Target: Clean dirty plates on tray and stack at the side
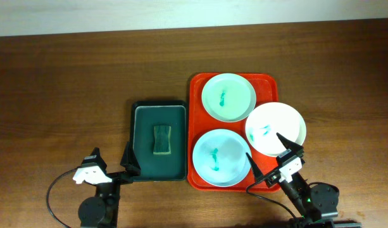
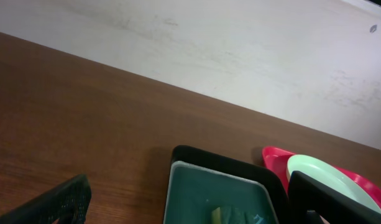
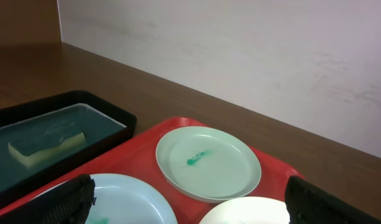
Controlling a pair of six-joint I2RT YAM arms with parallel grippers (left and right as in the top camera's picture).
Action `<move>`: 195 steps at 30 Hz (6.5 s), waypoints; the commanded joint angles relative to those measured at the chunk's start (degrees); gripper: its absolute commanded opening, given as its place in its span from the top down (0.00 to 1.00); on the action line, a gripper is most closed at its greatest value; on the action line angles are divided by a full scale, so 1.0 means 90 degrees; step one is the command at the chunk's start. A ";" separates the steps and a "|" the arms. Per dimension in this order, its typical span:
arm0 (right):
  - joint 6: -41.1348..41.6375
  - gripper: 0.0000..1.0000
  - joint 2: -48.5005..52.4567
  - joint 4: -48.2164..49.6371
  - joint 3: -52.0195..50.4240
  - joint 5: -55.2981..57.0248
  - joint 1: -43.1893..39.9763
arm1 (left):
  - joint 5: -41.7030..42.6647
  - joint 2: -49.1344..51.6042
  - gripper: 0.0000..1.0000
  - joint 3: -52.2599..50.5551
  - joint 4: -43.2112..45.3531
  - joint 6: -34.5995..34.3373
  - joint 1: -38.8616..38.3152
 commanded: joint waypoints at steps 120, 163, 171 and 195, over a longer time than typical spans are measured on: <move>0.2727 0.41 0.8097 -0.6625 0.5209 0.0707 0.0318 | 0.1229 1.2286 1.00 0.7278 -0.5877 0.0090 -0.1807; 0.3900 0.96 1.0161 -0.3594 0.4568 0.1540 0.1049 | 0.1698 1.0698 1.00 0.9323 -0.6351 0.0284 -0.2042; 0.4226 0.96 1.0161 -0.3650 0.4575 0.1557 0.1052 | 0.2650 1.1676 1.00 0.8735 -0.4874 -0.0316 -0.3300; 0.4226 0.95 1.0161 -0.3793 0.4575 0.1537 0.1052 | 0.2006 1.3532 1.00 0.9049 -0.5003 -0.0585 -0.4046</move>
